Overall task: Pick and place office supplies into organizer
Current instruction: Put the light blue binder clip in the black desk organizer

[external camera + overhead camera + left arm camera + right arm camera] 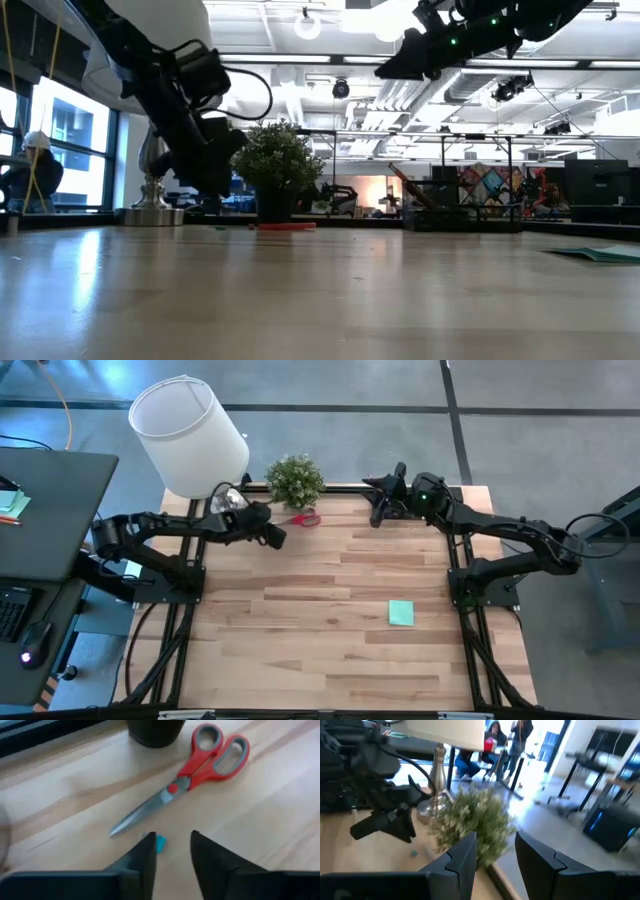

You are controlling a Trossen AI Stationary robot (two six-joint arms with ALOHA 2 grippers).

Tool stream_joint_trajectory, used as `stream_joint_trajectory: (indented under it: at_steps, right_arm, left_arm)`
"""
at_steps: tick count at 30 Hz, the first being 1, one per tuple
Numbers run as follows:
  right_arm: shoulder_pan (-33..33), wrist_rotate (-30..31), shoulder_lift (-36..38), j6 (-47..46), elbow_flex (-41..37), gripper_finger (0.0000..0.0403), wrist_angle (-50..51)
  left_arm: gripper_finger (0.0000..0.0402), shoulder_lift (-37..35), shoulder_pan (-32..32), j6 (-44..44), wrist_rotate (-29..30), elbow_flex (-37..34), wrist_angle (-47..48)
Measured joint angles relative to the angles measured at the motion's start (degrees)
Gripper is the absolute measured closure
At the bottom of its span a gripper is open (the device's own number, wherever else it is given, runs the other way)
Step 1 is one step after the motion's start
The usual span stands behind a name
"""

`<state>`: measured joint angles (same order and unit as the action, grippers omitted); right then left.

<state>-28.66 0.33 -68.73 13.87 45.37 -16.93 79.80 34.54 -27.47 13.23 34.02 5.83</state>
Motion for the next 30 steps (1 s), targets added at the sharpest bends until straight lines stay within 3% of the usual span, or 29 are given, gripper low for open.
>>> stream_joint_trajectory:
  at_steps: [5, 9, 14, 30]
  right_arm:
    - [-1.26, 0.10, 0.02, 2.62, 2.11, 0.0274, -0.56]
    - [-2.12, 0.10, 0.01, 1.34, 2.14, 0.0274, -0.03]
    - [-2.72, 0.06, 0.00, 2.63, 1.83, 0.0274, -0.27]
    - [-2.98, -0.53, 0.00, 4.19, 1.77, 0.0274, 4.22]
  left_arm:
    - [0.0230, 2.21, 2.65, -0.62, -6.73, 0.54, -1.23]
    - [0.0206, 4.64, 2.48, -2.87, -6.81, 2.67, 3.09]
    - [0.0210, 7.94, 2.68, -3.91, -1.19, 6.14, 8.76]
    - [0.0247, 14.25, 2.58, -4.82, 1.03, 9.22, 9.65]
